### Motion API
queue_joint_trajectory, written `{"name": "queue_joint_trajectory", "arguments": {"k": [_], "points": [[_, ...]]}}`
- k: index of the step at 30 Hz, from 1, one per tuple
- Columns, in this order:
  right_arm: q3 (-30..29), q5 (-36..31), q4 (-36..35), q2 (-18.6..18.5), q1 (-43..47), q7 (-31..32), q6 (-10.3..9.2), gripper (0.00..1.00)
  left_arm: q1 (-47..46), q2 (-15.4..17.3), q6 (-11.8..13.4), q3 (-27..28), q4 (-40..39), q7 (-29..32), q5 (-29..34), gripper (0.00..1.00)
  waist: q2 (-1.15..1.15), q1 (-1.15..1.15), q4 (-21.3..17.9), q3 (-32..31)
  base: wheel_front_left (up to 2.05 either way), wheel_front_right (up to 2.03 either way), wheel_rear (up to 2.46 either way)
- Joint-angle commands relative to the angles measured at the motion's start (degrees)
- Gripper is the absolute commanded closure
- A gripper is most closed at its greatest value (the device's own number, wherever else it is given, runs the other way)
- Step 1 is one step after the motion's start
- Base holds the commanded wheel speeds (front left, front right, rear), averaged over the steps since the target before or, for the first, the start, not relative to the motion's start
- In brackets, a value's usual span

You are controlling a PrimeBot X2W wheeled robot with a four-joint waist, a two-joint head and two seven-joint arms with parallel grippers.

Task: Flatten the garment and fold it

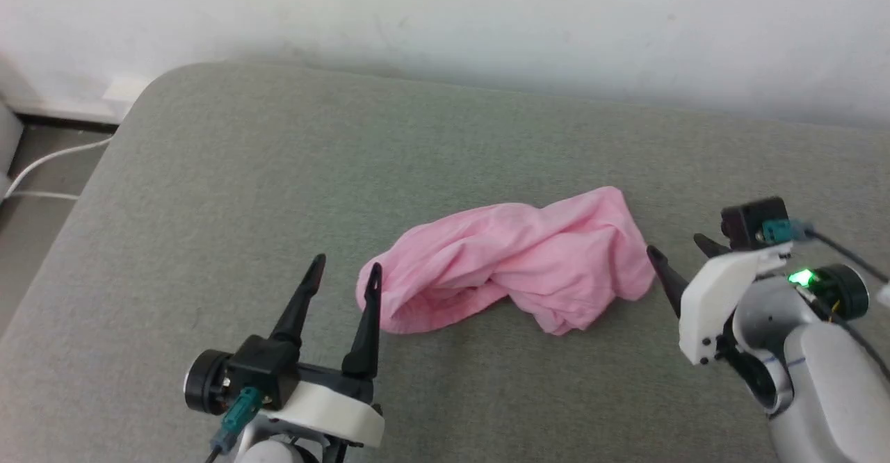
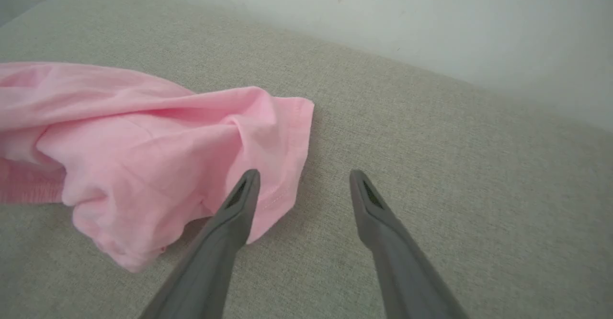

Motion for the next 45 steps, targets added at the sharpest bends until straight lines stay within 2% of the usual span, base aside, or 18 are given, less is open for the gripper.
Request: {"name": "queue_joint_trajectory", "arguments": {"k": [1, 6, 9, 13, 19, 20, 21, 22, 23, 30, 35, 40, 45], "points": [[0.24, 0.83, 1.09, -0.09, -2.57, 2.74, -0.04, 0.0, 0.38, -0.68, -0.61, -0.08, 0.33, -0.26, 0.53, 0.0, 0.0, 0.0, 3.33, 1.9, 0.0, 0.0, 0.0], [0.2, 1.46, 6.64, -1.3, -8.52, 10.9, -0.04, 0.0, -0.46, -2.05, -1.72, -0.37, 1.36, -0.26, 1.39, 0.0, 0.0, 0.0, 6.84, 4.14, 0.0, 0.0, 0.0], [0.49, -0.03, 9.97, -2.65, -11.21, 13.75, -0.04, 0.0, -1.49, -2.59, -2.1, -0.34, 1.73, -0.26, 1.34, 0.0, 0.0, 0.0, 8.86, 5.72, 0.0, 0.0, 0.0], [1.09, -0.64, 14.43, -3.53, -13.51, 15.28, -0.04, 0.0, -2.48, -3.02, -2.19, -0.38, 1.71, -0.26, 1.07, 0.0, 0.0, 0.0, 10.82, 7.61, 0.0, 0.0, 0.0], [5.95, 1.13, 19.66, -5.13, -14.41, 15.76, -0.04, 0.0, -3.36, -3.23, -2.09, -0.6, 1.98, -0.27, 0.73, 0.0, 0.0, 0.0, 12.18, 9.15, 0.0, 0.0, 0.0], [6.95, 1.43, 20.3, -5.51, -14.31, 15.7, -0.04, 0.5, -3.45, -3.24, -1.99, -0.65, 2.03, -0.27, 0.59, 0.0, 0.0, 0.0, 12.23, 9.21, 0.0, 0.0, 0.0], [7.75, 1.77, 20.77, -5.88, -14.23, 15.39, -0.04, 0.88, -3.52, -3.25, -1.86, -0.73, 2.05, -0.27, 0.4, 0.0, 0.0, 0.0, 12.22, 9.21, 0.0, 0.0, 0.0], [7.75, 1.77, 20.77, -5.88, -14.23, 15.39, -0.04, 0.88, -3.52, -3.25, -1.86, -0.73, 2.05, -0.27, 0.4, 0.0, 0.0, 0.0, 12.22, 9.21, 0.0, 0.0, 0.0], [8.27, 2.11, 21.09, -6.15, -14.23, 14.67, -0.04, 1.0, -3.56, -3.25, -1.71, -0.77, 2.13, -0.27, 0.24, 0.0, 0.0, 0.0, 12.12, 9.08, 0.0, 0.0, 0.0], [6.64, 0.09, 20.37, -7.59, -16.57, 2.01, -0.04, 1.0, -2.95, -3.27, -1.42, -0.05, 3.33, -0.27, 0.42, 0.0, 0.0, 0.0, 9.09, 6.01, 0.0, 0.0, 0.0], [4.59, -0.67, 15.8, -8.16, -16.76, -4.7, -0.04, 1.0, -2.1, -3.27, -1.96, 1.37, 3.74, -0.27, 1.1, 0.0, 0.0, 0.0, 5.07, 2.81, 0.0, 0.0, 0.0], [0.7, -0.37, 7.37, -9.12, -13.19, -6.46, -0.04, 1.0, -1.09, -3.27, -2.45, 2.47, 3.65, -0.27, 1.5, 0.0, 0.0, 0.0, 0.49, 0.46, 0.0, 0.0, 0.0], [-5.84, -0.71, -1.91, -8.27, -6.17, -3.58, -0.04, 1.0, -0.24, -3.28, -2.76, 3.16, 3.37, -0.27, 1.71, 0.0, 0.0, 0.0, -3.76, -0.69, 0.0, 0.0, 0.0]]}}
